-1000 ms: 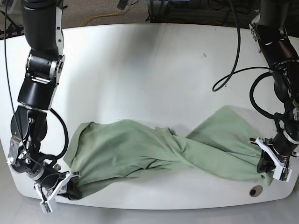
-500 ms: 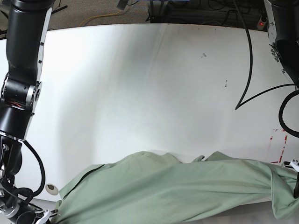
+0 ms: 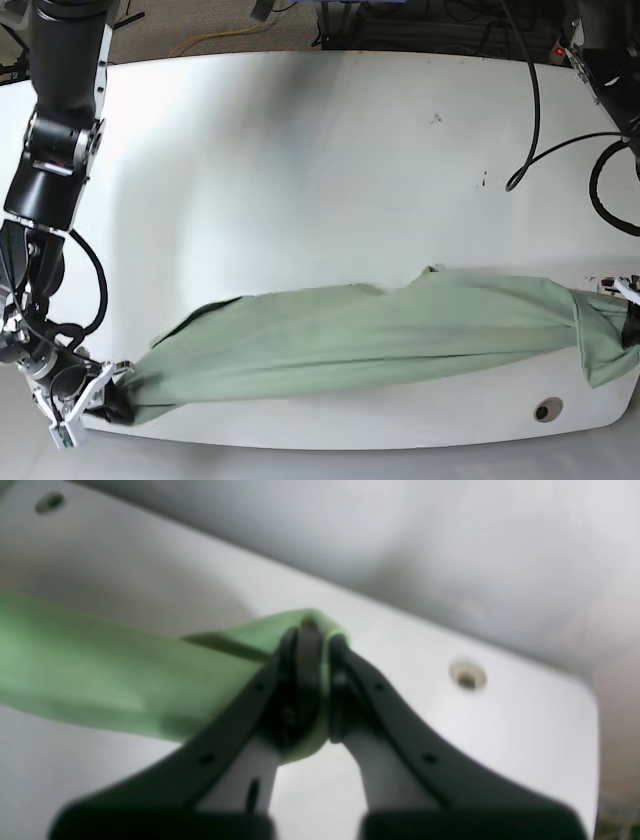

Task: Fold the T-shirt properly
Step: 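Lift the shirt with both grippers, swing it, and lay it flat, then release the shirt with the left gripper and regrasp it at another edge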

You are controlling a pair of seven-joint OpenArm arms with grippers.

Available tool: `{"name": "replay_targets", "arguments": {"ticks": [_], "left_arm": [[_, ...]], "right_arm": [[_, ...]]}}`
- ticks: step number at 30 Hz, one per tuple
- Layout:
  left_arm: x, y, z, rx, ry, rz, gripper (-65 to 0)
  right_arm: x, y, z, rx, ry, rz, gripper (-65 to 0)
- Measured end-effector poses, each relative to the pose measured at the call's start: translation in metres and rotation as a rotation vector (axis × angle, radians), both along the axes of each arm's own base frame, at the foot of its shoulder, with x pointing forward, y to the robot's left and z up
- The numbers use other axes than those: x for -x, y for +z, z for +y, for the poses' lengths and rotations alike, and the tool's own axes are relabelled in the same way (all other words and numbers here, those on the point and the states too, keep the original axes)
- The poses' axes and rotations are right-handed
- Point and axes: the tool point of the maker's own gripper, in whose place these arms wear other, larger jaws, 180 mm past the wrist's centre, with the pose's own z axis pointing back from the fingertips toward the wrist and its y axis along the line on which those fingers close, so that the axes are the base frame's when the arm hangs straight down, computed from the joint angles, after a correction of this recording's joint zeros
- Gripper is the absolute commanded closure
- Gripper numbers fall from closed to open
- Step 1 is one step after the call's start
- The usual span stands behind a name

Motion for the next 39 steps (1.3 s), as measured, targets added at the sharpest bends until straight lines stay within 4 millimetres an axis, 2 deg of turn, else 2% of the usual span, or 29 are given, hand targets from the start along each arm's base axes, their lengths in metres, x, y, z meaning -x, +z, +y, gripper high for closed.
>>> {"name": "replay_targets", "arguments": {"ticks": [3, 8, 13, 15, 20, 25, 36, 39], "left_arm": [[0.015, -0.02, 0.007, 0.009, 0.029, 0.041, 0.0], [0.031, -0.055, 0.006, 0.023, 0.044, 0.126, 0.0], [0.057, -0.085, 0.011, 0.026, 0.041, 0.177, 0.0], [0.066, -0.097, 0.012, 0.023, 0.049, 0.207, 0.0], [0.091, -0.128, 0.013, 0.017, 0.054, 0.299, 0.0], [0.107, -0.144, 0.014, 0.014, 0.054, 0.351, 0.0], [0.141, -0.172, 0.013, -0.004, 0.032, 0.466, -0.8], [0.15, -0.179, 0.008, -0.03, -0.021, 0.503, -7.2]], "right_arm": [[0.021, -0.033, -0.002, 0.037, 0.001, 0.059, 0.0], [0.057, -0.073, 0.017, -0.027, 0.019, 0.079, 0.0], [0.098, -0.123, 0.01, -0.018, -0.022, 0.195, 0.0], [0.111, -0.135, 0.014, -0.016, -0.013, 0.221, 0.0], [0.137, -0.15, 0.016, -0.075, -0.043, 0.229, 0.0], [0.167, -0.179, 0.017, -0.061, -0.051, 0.311, 0.0], [0.208, -0.212, 0.018, -0.095, -0.08, 0.408, 0.0], [0.216, -0.218, 0.019, -0.096, -0.08, 0.428, 0.0]]}}
